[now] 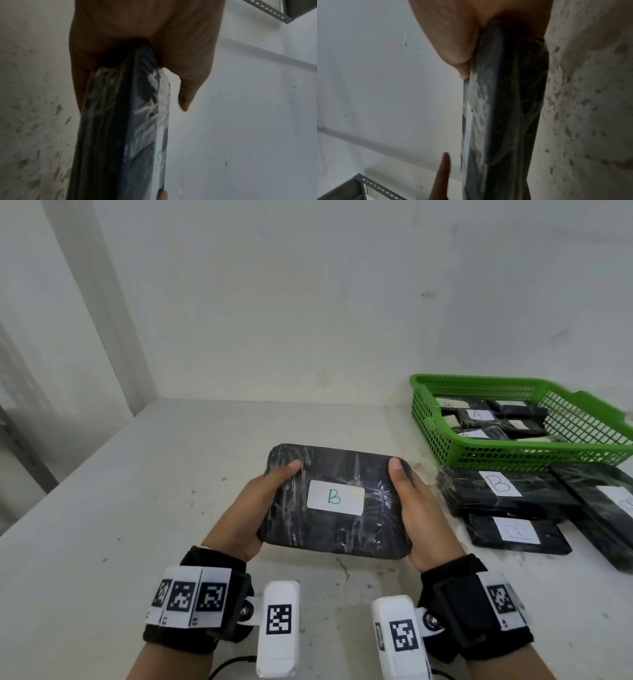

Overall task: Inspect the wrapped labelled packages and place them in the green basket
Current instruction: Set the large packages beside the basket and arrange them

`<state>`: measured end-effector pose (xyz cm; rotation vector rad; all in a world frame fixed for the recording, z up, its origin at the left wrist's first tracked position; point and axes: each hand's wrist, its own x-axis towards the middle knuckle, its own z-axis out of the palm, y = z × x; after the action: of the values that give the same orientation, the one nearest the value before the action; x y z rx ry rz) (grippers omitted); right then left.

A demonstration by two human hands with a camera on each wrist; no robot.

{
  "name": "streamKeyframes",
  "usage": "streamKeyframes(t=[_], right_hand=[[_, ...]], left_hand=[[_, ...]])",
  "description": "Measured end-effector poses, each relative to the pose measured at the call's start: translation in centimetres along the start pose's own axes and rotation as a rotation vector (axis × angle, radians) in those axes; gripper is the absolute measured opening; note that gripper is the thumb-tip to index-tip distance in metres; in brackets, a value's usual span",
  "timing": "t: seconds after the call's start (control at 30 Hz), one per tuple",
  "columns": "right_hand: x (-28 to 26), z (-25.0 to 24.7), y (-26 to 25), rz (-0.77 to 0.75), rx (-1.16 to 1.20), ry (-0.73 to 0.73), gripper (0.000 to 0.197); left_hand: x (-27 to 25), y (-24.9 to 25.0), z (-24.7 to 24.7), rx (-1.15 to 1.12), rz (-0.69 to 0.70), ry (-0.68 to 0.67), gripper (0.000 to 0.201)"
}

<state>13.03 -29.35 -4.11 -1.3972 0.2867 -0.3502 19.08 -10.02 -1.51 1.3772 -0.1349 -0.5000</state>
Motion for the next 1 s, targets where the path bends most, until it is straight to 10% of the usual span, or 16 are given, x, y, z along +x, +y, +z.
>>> streamKeyframes(t=[0.27,0.43,0.73,1.0], right_hand=[[-0.1,0.1,0.1,-0.067,-0.128,0.062,0.024],[-0.2,-0.3,-0.2,0.016,-0.076,-0.03,0.063],[-0.3,0.0,0.3,-0.079,-0.02,0.119,0.026],[-0.8,0.3,0.2,-0.146,-0.105,0.147,0.049]], left_hand=[[0.1,-0.2,-0.3,0.065,-0.007,0.052,0.051],[0.4,-0.7,-0.1,0.115,0.025,0.101,0.039],[-0.2,-0.5,0.2,0.103,-0.019,-0.028,0.056],[0.3,-1.5,0.8,0.089,0.008,0.125,0.029]])
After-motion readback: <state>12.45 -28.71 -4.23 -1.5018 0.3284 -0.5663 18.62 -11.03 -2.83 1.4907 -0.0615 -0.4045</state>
